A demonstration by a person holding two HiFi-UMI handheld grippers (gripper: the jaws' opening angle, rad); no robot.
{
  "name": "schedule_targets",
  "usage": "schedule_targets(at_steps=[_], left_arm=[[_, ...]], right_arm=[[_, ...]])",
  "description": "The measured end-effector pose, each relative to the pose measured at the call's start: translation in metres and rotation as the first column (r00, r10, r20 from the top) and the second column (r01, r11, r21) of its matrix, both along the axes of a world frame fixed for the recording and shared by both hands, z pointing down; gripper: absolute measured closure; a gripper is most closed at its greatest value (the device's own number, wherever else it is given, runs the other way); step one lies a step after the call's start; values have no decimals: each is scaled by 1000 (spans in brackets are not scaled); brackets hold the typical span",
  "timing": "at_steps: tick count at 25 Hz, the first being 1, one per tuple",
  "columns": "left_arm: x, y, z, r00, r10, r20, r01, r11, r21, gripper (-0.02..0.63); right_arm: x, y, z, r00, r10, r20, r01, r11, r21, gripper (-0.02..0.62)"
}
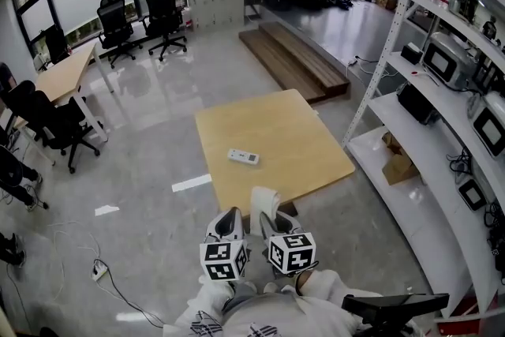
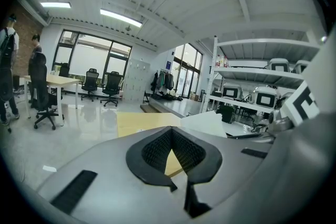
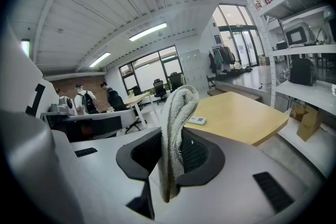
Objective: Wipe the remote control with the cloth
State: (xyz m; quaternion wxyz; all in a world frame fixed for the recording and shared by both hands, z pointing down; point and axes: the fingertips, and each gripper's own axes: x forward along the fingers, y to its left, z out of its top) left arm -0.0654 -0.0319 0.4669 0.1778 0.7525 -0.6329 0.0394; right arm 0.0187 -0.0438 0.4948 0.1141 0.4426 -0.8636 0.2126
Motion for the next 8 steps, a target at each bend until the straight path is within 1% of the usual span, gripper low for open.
schedule_targets(at_steps=[8], left_arm=[[4, -7, 0, 1000, 2, -1, -2, 1000, 2, 604]], right_arm=[[4, -5, 1, 1000, 5, -1, -5, 1000, -4, 506]])
